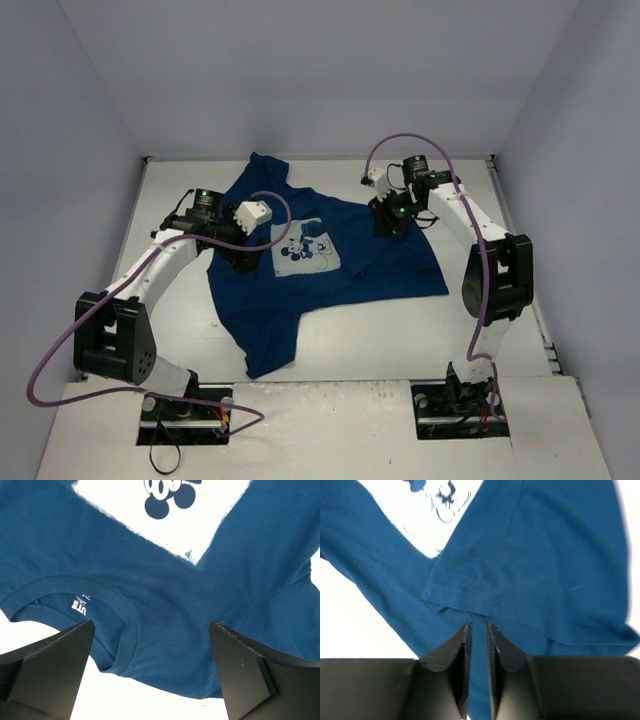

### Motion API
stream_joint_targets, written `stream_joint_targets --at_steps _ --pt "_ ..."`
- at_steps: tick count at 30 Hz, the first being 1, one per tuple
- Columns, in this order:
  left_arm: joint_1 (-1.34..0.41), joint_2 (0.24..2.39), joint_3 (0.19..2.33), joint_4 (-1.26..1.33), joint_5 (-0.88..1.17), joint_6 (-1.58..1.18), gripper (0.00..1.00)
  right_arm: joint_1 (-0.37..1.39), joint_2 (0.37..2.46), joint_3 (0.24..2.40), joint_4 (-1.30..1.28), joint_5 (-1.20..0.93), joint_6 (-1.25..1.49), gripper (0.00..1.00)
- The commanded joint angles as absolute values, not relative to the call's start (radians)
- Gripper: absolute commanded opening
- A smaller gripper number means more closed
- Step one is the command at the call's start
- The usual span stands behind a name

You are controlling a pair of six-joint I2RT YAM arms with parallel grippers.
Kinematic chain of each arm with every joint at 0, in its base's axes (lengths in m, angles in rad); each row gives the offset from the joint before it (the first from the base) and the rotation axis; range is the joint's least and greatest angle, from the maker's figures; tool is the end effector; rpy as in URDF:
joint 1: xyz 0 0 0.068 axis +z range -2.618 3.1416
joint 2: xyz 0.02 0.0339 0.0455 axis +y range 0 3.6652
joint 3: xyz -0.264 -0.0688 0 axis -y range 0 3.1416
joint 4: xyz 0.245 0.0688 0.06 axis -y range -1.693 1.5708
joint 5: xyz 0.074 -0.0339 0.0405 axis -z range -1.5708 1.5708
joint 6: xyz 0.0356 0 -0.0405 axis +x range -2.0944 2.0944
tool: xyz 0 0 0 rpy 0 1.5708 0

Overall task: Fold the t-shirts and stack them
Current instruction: Flatten out the tshirt

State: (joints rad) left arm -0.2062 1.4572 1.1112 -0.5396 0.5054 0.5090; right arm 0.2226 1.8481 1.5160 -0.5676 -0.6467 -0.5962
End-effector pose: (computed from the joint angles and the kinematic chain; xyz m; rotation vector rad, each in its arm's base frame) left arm 0.2974 -0.0798 0.2677 1.0272 2.1295 -0.4743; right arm 0.3924 0.1108 0.2641 -1.1648 2.0075 0.6098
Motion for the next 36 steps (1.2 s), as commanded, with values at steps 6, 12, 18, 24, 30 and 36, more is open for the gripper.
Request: stream_joint_targets --at_steps 6,12,18,24,30,36 --pt "-0.201 1.46 1.149 -0.498 0.481 0.471 0.96 0.236 1.938 1.498 -0.497 -0.551 -0.411 0.27" --pt "-0.2 1.45 1.125 -0.49 0.489 0.465 0.96 0.249 1.951 1.487 -0.461 -0.487 -0.385 0.28" --pt "-0.201 1.456 1.13 -0.491 0.486 0.47 0.96 0.277 1.972 1.462 -0.46 -0.447 -0.396 0.26" --pt "-0.201 1.457 1.134 -0.492 0.486 0.472 0.96 0.281 2.008 1.468 -0.458 -0.43 -0.406 0.31" --pt "-0.199 1.451 1.131 -0.492 0.483 0.478 0.96 0.282 2.027 1.466 -0.459 -0.423 -0.426 0.32" --pt "-0.199 1.454 1.134 -0.492 0.483 0.48 0.96 0.288 2.04 1.464 -0.458 -0.417 -0.442 0.29"
